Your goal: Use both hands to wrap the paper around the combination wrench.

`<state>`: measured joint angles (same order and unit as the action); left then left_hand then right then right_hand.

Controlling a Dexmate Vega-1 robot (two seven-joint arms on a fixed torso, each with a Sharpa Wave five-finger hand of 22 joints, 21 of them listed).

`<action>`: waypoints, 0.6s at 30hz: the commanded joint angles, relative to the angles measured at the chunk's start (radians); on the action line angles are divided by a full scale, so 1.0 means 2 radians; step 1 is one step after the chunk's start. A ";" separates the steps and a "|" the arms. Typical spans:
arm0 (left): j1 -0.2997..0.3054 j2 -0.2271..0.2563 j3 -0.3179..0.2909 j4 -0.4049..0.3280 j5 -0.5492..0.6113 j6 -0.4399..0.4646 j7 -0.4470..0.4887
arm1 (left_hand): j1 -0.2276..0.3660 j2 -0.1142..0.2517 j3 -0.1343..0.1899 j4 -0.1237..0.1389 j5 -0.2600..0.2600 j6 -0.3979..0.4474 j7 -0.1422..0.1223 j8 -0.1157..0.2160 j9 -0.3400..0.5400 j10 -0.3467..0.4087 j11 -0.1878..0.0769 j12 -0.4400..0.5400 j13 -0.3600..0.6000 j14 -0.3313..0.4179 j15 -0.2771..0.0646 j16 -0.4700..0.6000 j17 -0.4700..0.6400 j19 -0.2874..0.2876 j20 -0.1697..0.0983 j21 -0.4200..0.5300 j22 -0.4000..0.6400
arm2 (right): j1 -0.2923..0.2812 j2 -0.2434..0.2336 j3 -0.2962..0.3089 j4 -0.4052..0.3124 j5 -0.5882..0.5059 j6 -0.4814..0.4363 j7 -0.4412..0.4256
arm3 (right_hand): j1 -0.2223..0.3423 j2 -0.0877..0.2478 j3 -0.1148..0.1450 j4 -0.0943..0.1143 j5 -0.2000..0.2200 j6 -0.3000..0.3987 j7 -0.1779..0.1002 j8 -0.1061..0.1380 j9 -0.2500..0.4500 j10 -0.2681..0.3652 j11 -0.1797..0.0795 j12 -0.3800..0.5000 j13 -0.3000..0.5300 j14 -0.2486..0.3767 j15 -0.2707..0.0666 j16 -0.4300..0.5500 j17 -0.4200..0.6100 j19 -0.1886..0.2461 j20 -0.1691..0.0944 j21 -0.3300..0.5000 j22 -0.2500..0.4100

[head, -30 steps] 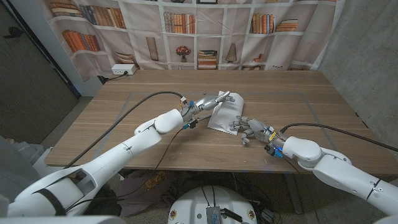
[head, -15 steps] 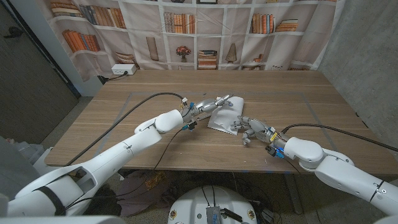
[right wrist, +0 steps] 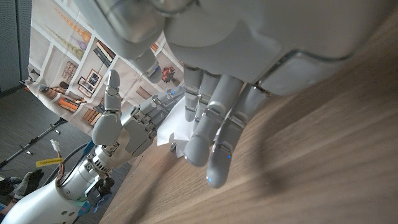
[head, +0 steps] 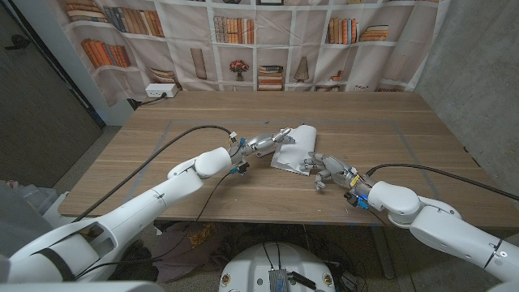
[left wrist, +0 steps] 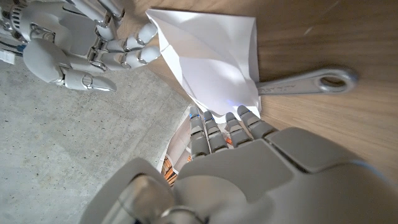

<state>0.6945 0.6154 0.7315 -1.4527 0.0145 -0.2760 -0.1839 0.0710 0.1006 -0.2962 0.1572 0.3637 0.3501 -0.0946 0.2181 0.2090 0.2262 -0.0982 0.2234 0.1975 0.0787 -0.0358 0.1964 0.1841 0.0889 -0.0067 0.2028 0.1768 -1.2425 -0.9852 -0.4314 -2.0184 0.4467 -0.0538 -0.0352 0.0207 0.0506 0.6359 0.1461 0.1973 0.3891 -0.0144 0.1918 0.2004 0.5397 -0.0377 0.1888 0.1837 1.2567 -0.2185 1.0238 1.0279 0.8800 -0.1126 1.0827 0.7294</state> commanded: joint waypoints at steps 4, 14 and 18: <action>-0.014 0.002 0.013 0.039 -0.008 0.021 -0.037 | -0.001 0.008 -0.005 0.000 0.005 -0.005 0.000 -0.002 0.000 0.001 0.001 0.000 0.001 -0.001 -0.023 -0.001 0.001 0.001 0.004 -0.001 0.001 | -0.032 -0.005 0.018 -0.027 0.001 0.002 -0.035 | 0.002 -0.003 -0.002 -0.001 0.002 -0.001 0.002 0.001 0.000 -0.001 0.000 0.003 0.002 0.004 0.000 -0.005 0.000 -0.001 -0.049 -0.001 0.001; -0.046 -0.019 0.032 0.073 0.001 0.011 -0.055 | -0.003 0.006 -0.007 0.001 0.006 -0.012 0.001 -0.004 0.000 -0.002 0.003 -0.002 0.001 -0.003 -0.022 -0.002 0.001 -0.001 0.005 -0.002 0.001 | -0.050 -0.006 0.039 -0.027 0.008 0.019 -0.047 | 0.002 -0.004 -0.002 -0.001 0.002 -0.001 0.002 0.001 0.000 0.000 0.000 0.003 0.002 0.005 0.000 -0.006 0.002 0.000 -0.049 -0.001 0.002; -0.050 -0.020 0.033 0.076 0.003 0.002 -0.056 | -0.004 0.005 -0.008 0.001 0.006 -0.013 0.000 -0.004 0.000 -0.003 0.002 -0.002 0.001 -0.004 -0.022 -0.003 0.001 -0.002 0.005 -0.002 0.001 | -0.059 -0.005 0.048 -0.029 0.007 0.026 -0.058 | 0.002 -0.004 -0.002 -0.001 0.002 -0.001 0.002 0.001 0.000 0.000 0.001 0.003 0.002 0.005 0.000 -0.007 0.002 0.000 -0.049 -0.001 0.003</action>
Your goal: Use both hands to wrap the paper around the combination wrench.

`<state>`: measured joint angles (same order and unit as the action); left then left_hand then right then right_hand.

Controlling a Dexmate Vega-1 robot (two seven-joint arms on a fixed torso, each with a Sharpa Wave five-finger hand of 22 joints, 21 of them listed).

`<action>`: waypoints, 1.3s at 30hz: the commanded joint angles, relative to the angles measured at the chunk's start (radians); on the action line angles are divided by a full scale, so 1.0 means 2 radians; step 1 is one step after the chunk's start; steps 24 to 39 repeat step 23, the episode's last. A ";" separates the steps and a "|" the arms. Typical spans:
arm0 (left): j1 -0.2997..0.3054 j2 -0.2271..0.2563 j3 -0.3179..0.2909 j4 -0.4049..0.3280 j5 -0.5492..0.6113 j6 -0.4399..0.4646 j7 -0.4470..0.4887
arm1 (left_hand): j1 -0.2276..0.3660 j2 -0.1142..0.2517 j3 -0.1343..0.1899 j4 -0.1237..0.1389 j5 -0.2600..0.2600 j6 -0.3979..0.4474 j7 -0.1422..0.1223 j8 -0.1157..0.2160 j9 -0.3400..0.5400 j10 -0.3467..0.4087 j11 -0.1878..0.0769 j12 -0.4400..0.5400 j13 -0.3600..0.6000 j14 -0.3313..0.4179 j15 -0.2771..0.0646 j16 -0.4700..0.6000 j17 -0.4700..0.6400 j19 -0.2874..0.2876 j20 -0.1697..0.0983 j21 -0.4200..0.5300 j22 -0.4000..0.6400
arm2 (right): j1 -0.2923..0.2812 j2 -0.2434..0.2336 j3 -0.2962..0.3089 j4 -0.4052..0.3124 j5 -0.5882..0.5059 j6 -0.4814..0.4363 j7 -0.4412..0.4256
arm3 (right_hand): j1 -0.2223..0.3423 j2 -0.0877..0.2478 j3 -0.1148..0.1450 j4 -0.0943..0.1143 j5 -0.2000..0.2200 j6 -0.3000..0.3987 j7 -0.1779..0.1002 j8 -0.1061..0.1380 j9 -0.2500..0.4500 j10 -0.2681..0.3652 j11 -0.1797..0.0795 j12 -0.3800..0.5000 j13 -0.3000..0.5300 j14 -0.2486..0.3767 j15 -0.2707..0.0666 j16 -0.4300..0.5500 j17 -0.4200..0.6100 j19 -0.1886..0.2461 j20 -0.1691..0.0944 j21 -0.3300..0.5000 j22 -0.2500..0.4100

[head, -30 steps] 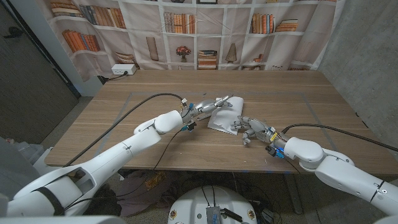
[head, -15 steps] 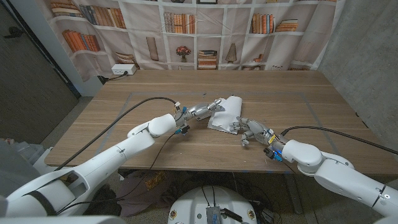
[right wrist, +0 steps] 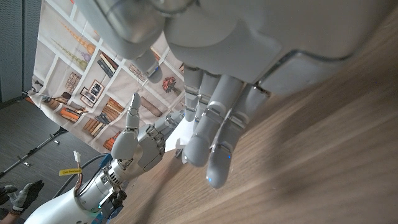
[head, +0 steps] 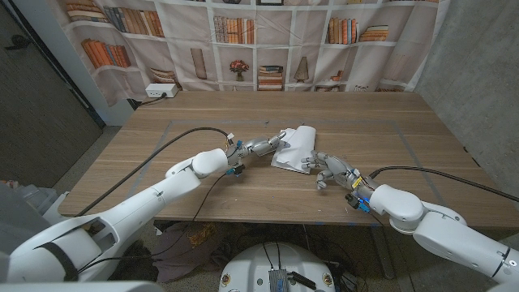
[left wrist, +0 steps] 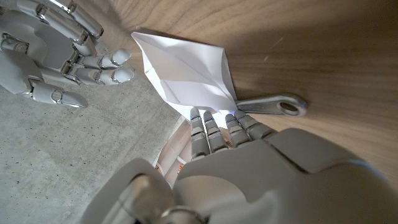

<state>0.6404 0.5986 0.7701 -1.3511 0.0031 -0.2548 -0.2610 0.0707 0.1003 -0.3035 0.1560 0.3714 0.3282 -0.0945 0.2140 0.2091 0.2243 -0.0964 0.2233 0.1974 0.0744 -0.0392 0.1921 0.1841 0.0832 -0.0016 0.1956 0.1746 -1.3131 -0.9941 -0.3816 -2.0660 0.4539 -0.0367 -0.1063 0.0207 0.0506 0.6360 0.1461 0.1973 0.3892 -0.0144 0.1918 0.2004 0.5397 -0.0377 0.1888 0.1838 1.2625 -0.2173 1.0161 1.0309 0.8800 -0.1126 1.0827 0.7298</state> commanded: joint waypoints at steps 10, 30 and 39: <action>-0.013 0.006 0.007 0.006 0.008 -0.010 -0.016 | -0.005 0.004 -0.005 0.002 0.003 -0.003 0.001 -0.002 0.000 -0.003 0.001 -0.003 0.001 -0.003 -0.020 -0.001 0.001 0.000 0.003 0.001 0.002 | -0.037 0.011 0.032 -0.008 -0.005 0.024 -0.040 | 0.002 -0.003 -0.001 -0.002 0.002 0.000 0.002 0.002 0.000 0.000 0.000 0.003 0.002 0.004 -0.001 -0.003 0.003 0.001 -0.049 -0.002 0.002; -0.011 0.010 0.005 0.006 0.013 -0.010 -0.014 | -0.007 0.004 -0.006 0.003 0.004 -0.003 0.000 -0.002 -0.001 -0.005 0.000 -0.004 0.001 -0.004 -0.021 -0.001 0.001 -0.001 0.004 0.001 0.002 | -0.051 0.022 0.065 0.000 -0.010 0.043 -0.056 | 0.003 -0.003 -0.001 -0.003 0.002 0.003 0.003 0.002 0.000 0.006 0.000 0.005 0.002 0.007 -0.001 -0.004 0.004 0.002 -0.049 -0.002 0.002; -0.011 0.010 0.005 0.006 0.013 -0.010 -0.014 | -0.007 0.004 -0.006 0.003 0.004 -0.003 0.000 -0.002 -0.001 -0.005 0.000 -0.004 0.001 -0.004 -0.021 -0.001 0.001 -0.001 0.004 0.001 0.002 | -0.051 0.022 0.065 0.000 -0.010 0.043 -0.056 | 0.003 -0.003 -0.001 -0.003 0.002 0.003 0.003 0.002 0.000 0.006 0.000 0.005 0.002 0.007 -0.001 -0.004 0.004 0.002 -0.049 -0.002 0.002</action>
